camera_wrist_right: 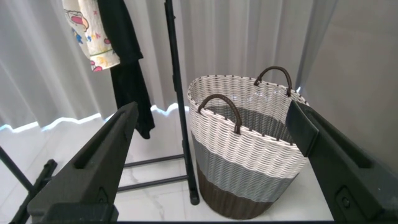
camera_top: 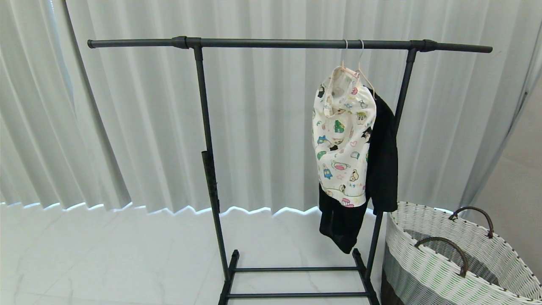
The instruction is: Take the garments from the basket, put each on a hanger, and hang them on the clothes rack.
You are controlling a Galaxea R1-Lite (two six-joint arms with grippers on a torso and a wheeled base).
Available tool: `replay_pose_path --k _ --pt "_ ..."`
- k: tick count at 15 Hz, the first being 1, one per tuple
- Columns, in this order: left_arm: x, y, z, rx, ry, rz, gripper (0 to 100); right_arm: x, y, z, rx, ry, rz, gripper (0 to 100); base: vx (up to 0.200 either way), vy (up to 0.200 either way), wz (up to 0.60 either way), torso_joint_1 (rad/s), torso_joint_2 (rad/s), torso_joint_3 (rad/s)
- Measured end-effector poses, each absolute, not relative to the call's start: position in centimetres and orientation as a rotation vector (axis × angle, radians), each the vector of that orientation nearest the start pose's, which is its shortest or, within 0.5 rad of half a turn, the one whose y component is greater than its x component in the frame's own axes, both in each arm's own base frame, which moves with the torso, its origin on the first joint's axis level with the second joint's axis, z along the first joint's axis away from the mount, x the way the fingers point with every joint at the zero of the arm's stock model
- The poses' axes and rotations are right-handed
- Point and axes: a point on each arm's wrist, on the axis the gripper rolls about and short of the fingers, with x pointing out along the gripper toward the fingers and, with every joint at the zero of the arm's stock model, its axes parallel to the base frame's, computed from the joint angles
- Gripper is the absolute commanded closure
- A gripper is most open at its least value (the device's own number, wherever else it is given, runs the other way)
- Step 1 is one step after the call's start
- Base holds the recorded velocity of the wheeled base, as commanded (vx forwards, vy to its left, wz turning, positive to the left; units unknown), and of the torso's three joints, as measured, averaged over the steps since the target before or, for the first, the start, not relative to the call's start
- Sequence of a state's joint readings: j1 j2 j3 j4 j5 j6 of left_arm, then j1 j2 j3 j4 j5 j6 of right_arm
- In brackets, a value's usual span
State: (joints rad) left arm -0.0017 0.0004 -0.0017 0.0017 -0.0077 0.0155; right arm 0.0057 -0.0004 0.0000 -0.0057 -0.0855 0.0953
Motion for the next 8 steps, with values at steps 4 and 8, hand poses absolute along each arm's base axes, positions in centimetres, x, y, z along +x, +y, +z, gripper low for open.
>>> replay_pose_path --k 4,8 --pt "-2.28 -0.01 7.56 0.015 0.001 -0.009 0 -2.29 -0.21 7.61 0.096 -0.010 -0.079 0 0.000 0.000 0.00 0.000 0.00 0.000" --pt "-2.28 -0.01 7.53 0.016 0.002 -0.009 0 -2.29 -0.21 7.61 0.096 -0.010 -0.079 0 0.000 0.000 0.00 0.000 0.00 0.000"
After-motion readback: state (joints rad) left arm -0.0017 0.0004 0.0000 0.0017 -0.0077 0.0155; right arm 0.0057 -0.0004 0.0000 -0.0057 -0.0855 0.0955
